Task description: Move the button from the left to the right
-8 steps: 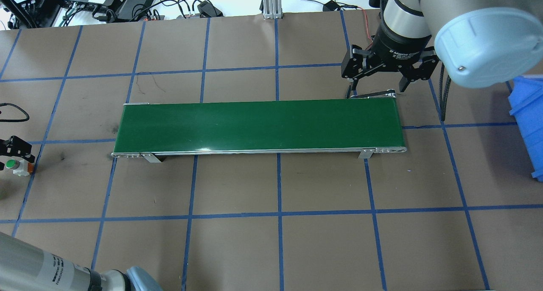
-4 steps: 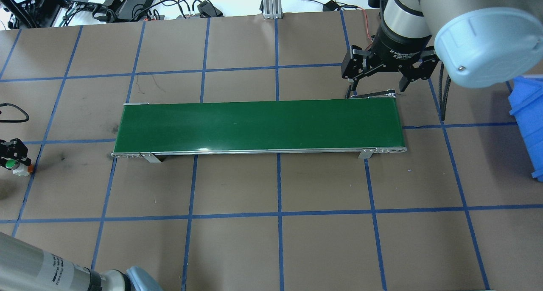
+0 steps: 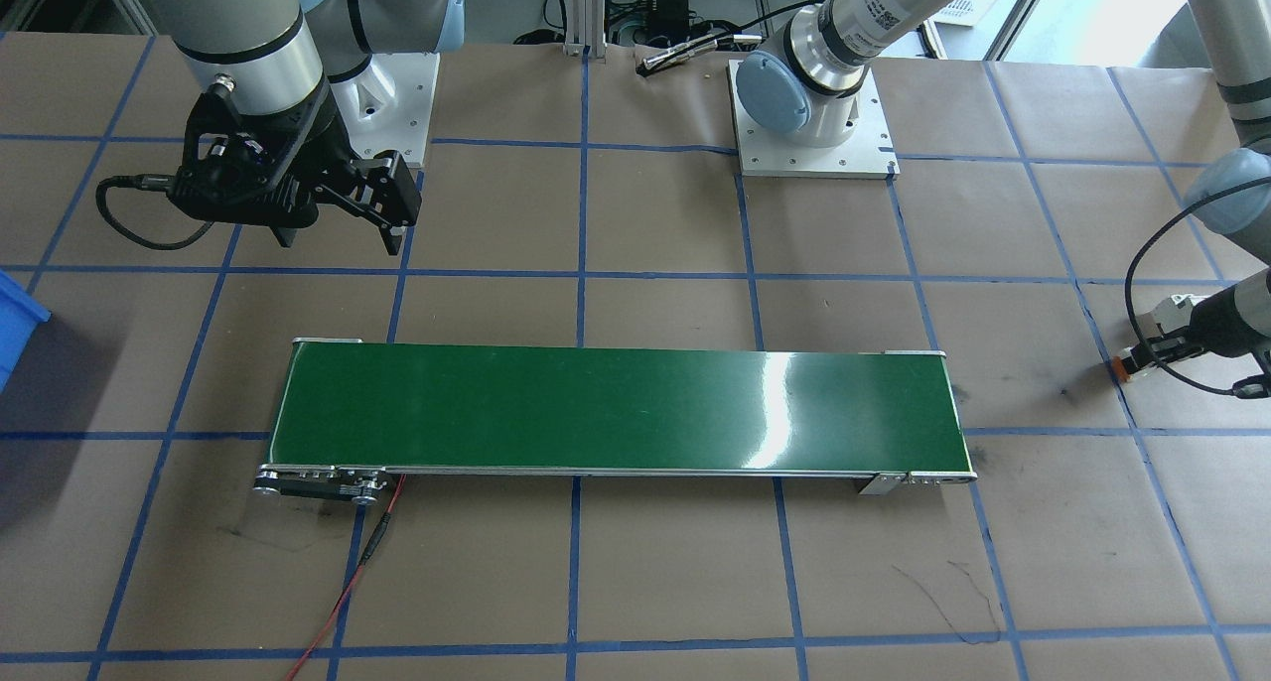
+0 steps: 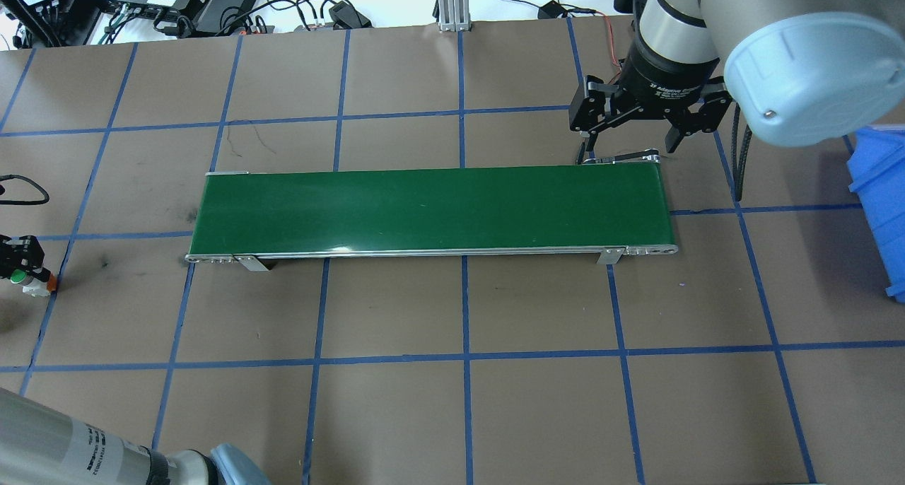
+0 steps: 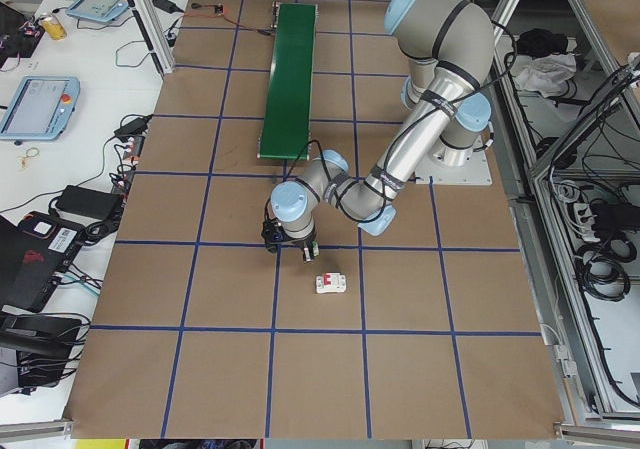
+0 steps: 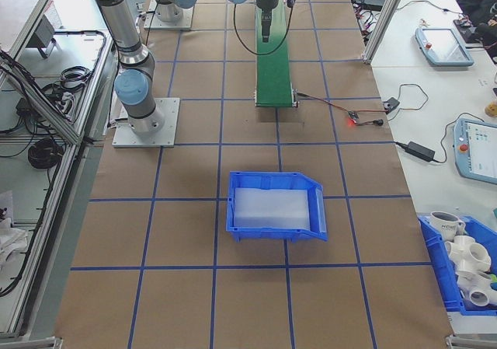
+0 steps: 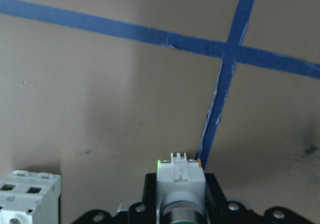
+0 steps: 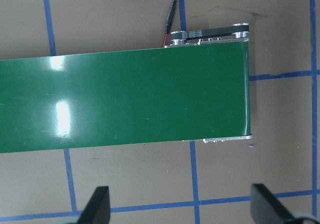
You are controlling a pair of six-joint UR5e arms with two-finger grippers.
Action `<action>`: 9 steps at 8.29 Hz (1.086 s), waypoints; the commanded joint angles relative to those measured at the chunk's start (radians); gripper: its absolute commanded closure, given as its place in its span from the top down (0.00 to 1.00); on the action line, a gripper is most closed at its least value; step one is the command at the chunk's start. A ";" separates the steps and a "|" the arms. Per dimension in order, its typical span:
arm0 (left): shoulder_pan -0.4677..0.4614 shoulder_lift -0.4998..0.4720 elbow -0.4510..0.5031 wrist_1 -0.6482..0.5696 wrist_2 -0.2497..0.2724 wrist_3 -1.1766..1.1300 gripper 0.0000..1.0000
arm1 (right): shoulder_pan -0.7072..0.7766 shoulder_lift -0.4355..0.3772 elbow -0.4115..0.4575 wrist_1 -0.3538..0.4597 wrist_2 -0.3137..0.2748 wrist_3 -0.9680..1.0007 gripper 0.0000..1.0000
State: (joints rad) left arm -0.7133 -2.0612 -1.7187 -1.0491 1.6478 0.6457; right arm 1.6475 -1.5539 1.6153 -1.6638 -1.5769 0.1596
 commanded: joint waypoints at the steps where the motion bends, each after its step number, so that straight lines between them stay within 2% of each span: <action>1: -0.002 0.038 0.011 -0.084 0.003 -0.003 0.02 | 0.000 0.000 0.000 -0.001 0.000 0.000 1.00; 2: -0.009 0.071 0.016 -0.212 0.000 -0.023 0.02 | 0.000 0.000 0.001 0.001 0.000 0.000 1.00; 4: -0.037 0.183 0.025 -0.267 -0.003 -0.166 0.02 | 0.000 0.000 0.001 0.001 0.000 0.000 1.00; 7: -0.254 0.304 0.021 -0.315 -0.008 -0.676 0.02 | 0.000 0.000 0.000 0.001 0.000 0.000 1.00; 8: -0.309 0.331 0.019 -0.315 -0.061 -0.839 0.02 | 0.000 0.000 0.000 0.001 0.000 0.000 1.00; 9: -0.349 0.337 0.019 -0.316 -0.075 -0.973 0.02 | 0.000 0.000 0.001 0.001 0.000 0.000 1.00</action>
State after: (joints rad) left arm -0.9680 -1.7578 -1.6977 -1.3608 1.6148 -0.0479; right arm 1.6475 -1.5539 1.6159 -1.6630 -1.5769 0.1595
